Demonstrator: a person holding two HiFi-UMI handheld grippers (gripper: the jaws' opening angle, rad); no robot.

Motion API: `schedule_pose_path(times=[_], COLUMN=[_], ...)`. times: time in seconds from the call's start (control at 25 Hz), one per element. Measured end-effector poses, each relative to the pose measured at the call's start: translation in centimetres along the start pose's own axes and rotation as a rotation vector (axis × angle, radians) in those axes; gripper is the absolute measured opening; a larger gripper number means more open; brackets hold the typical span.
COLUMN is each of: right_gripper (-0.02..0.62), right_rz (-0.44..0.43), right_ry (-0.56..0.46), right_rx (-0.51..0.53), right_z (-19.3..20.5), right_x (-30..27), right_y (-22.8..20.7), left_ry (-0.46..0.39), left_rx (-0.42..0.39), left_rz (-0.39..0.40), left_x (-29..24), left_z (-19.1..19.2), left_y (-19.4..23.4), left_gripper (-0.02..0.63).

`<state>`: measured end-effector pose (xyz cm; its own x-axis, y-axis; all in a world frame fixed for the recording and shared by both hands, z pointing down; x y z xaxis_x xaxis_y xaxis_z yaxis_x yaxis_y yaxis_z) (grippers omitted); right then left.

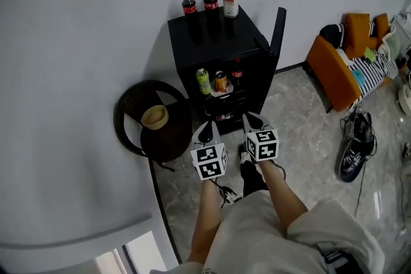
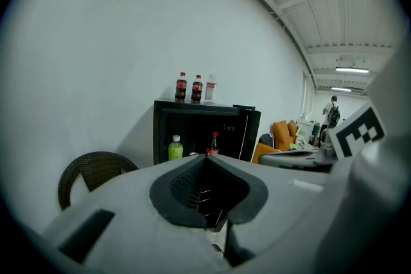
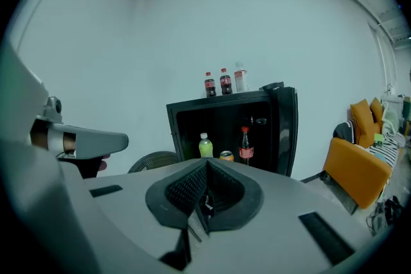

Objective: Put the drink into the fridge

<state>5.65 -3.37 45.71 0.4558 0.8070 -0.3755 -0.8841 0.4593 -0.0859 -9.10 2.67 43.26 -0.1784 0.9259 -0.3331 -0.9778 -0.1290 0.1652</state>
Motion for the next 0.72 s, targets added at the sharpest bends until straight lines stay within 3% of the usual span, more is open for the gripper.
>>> schedule_pose_path(times=[0.72], right_gripper=[0.006], right_rz=[-0.033], right_ry=[-0.017], right_rx=[0.034], right_z=[-2.0], right_x=[-0.6], right_y=[1.1], left_ry=[-0.020], left_rx=[-0.015], left_rz=[0.028], left_x=[-1.1], left_z=[-1.2], left_y=[-2.1], left_gripper=[0.009])
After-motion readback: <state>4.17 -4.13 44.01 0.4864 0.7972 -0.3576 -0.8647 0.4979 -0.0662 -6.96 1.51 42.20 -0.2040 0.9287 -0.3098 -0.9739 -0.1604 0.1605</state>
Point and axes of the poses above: the fingertips, and each gripper's own axes: x backward along the fingers, y to its left, z out of its underside, the point moved 5 cm from there along x, backward along the fingers, and after that the axes turned 6 degrees about z, right-handed, at the moved point
